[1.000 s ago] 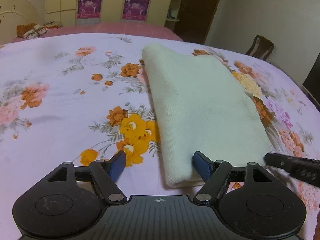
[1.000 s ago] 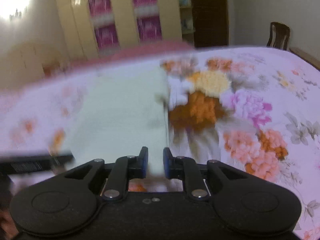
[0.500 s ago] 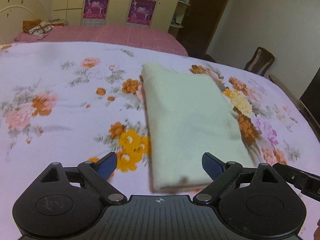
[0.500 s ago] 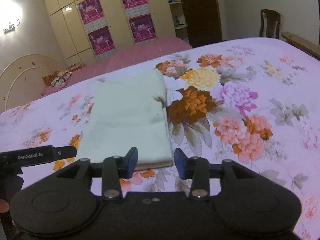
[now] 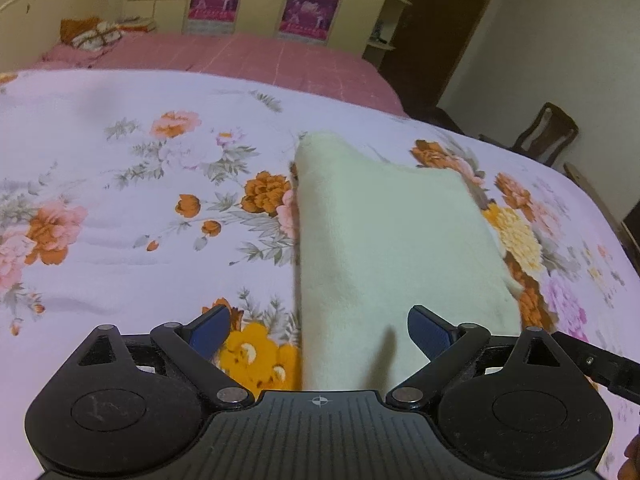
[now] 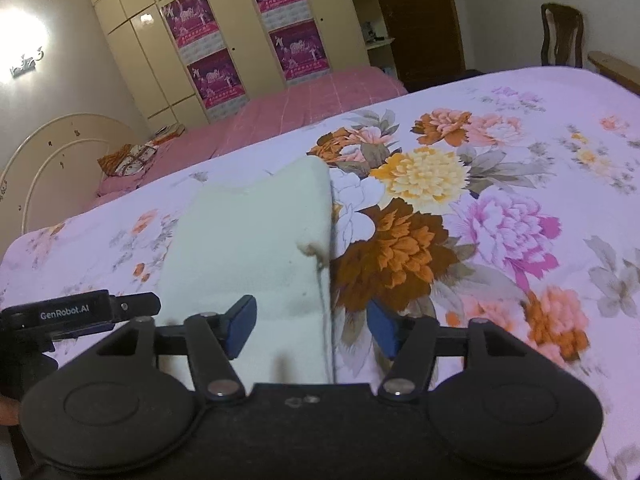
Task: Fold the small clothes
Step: 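Smooth the folded sweater bundle with both open tools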
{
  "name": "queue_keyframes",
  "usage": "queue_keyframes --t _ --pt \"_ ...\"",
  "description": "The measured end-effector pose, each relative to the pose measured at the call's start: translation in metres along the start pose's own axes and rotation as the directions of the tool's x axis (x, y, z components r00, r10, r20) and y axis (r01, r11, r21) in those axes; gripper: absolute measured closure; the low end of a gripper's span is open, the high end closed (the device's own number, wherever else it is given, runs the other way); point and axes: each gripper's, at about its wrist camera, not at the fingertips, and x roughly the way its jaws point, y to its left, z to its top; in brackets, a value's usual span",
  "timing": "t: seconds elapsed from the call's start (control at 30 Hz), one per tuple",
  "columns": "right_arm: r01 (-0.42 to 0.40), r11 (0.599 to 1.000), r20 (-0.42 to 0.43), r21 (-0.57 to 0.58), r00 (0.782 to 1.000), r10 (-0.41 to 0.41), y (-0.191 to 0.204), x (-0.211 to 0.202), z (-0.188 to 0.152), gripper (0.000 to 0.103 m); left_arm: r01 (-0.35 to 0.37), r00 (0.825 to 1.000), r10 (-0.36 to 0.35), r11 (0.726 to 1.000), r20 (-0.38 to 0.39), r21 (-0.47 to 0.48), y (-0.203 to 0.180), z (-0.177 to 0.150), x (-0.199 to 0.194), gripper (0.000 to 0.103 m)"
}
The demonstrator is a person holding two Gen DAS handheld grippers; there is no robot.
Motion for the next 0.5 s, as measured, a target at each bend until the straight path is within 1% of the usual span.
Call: queue_keyframes --t 0.1,0.27,0.33,0.37,0.4,0.43,0.5 --pt "-0.020 1.000 -0.025 0.014 0.999 0.020 -0.006 0.018 0.009 0.043 0.005 1.000 -0.006 1.000 -0.011 -0.027 0.005 0.004 0.010 0.008" --pt "-0.037 0.999 -0.038 0.017 0.999 0.038 -0.006 0.046 0.022 0.043 0.011 1.000 -0.012 0.999 -0.012 -0.031 0.004 0.012 0.026 0.008" --pt "-0.036 0.999 -0.004 0.017 0.999 0.036 -0.004 0.052 0.027 0.049 0.008 1.000 -0.008 1.000 -0.010 -0.028 0.003 0.015 0.034 0.008" --pt "-0.034 0.999 0.003 0.011 0.999 0.034 -0.003 0.057 0.030 0.059 0.009 1.000 -0.010 1.000 -0.015 -0.028 0.003 0.015 0.039 0.008" --pt "-0.030 1.000 -0.005 0.007 1.000 0.030 -0.003 0.063 0.032 0.071 0.006 1.000 -0.006 1.000 -0.025 -0.026 0.003 0.014 0.044 0.008" --pt "-0.016 1.000 -0.023 0.004 1.000 0.016 -0.004 0.069 0.032 0.076 0.004 1.000 -0.004 1.000 -0.026 -0.019 0.003 0.013 0.047 0.008" --pt "-0.022 1.000 -0.053 0.003 0.998 0.022 -0.007 0.079 0.029 0.077 0.006 1.000 -0.006 1.000 -0.013 0.006 0.002 0.010 0.047 0.008"
